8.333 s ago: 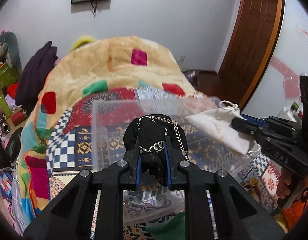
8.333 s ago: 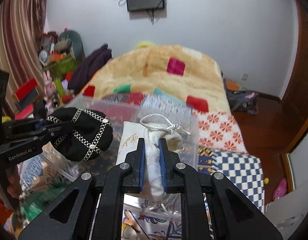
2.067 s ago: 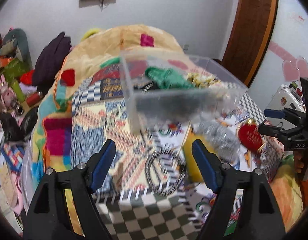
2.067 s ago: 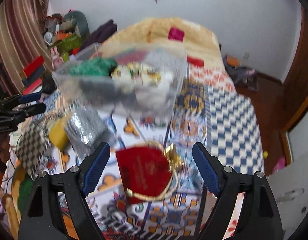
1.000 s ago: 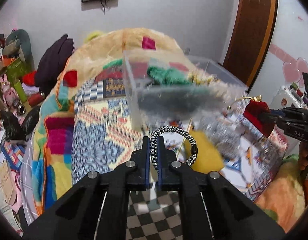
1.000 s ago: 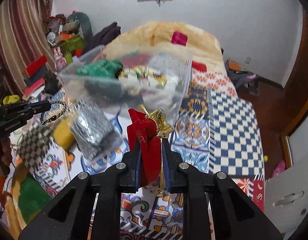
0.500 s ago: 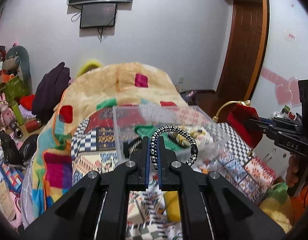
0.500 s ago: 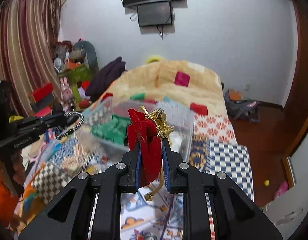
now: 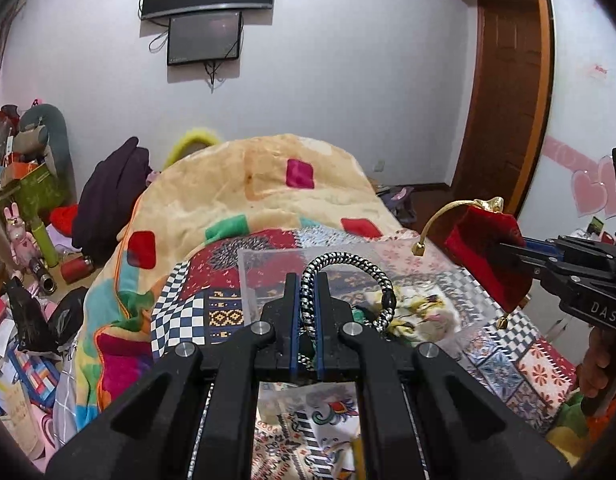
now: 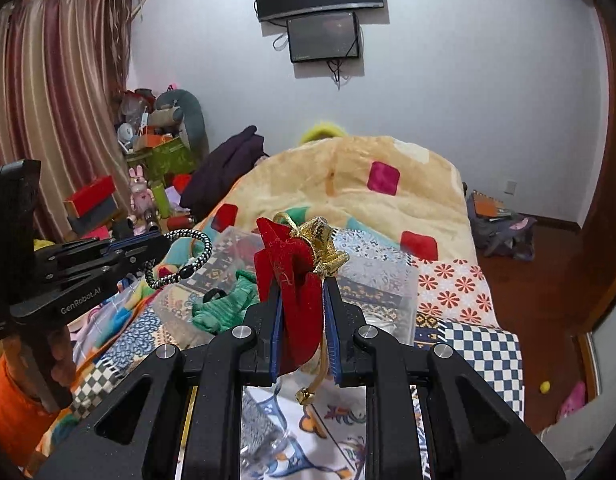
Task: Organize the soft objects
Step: 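Drop red pouch into clear box with right tool while left tool drops hair tie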
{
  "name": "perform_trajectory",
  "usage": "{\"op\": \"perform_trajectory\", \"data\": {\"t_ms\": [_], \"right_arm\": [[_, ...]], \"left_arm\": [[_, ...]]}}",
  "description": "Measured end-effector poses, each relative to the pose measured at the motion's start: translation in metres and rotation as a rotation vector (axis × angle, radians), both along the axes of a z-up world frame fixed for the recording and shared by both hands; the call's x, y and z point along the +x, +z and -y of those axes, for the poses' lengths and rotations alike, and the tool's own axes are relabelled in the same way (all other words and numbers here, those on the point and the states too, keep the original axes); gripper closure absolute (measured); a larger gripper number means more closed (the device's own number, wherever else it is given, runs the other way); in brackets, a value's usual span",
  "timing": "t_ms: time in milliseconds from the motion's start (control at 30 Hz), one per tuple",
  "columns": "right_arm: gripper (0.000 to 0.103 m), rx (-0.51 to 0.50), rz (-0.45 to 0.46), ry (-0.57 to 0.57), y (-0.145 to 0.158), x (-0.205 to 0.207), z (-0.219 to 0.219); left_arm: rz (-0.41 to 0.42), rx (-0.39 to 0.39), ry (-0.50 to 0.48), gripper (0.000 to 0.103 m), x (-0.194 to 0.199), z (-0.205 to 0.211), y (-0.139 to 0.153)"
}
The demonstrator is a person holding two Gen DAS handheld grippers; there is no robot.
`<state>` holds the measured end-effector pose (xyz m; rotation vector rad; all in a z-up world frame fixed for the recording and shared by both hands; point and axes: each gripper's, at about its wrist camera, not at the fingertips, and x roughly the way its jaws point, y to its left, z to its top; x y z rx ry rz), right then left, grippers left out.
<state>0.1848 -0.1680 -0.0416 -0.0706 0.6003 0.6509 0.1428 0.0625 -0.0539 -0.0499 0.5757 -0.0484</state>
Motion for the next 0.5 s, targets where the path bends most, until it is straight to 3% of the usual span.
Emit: {"op": "perform_trajectory", "data": {"t_ms": [300,500], "right_arm": [[0.086,-0.098,-0.078,0.014,-0.040,0.026,-0.028],[0.085,-0.149,-0.099,0.021,-0.055,0.029,-0.036]], "left_arm": [[-0.113,0.009,-0.002,0.098,0.028,-0.002,-0.040],[-0.156,0.013,-0.020,0.098,0.035,0.002,-0.052]]}}
